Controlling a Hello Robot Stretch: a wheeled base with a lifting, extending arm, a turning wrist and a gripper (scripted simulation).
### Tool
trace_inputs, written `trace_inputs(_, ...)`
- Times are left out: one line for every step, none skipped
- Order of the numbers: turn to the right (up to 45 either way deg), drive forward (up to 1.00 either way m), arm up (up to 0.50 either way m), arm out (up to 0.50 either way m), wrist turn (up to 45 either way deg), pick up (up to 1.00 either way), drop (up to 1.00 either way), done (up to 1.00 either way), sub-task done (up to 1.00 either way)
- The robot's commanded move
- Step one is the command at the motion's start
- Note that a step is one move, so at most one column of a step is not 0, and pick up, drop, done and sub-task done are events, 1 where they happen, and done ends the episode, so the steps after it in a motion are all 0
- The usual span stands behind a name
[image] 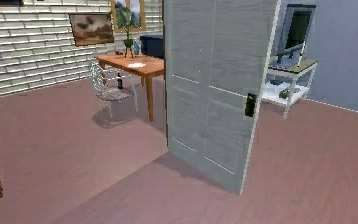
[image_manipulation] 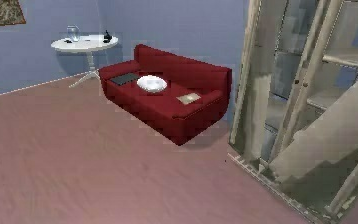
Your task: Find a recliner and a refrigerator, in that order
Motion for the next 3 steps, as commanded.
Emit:
trace_inputs(-18.0,0.00,0.00,0.00,0.0,0.00,0.00,0.00,0.00)
trace_inputs(0.0,0.20,0.00,0.00,0.0,0.00,0.00,0.00,0.00)
trace_inputs(-12.0,0.00,0.00,0.00,0.0,0.00,0.00,0.00,0.00)
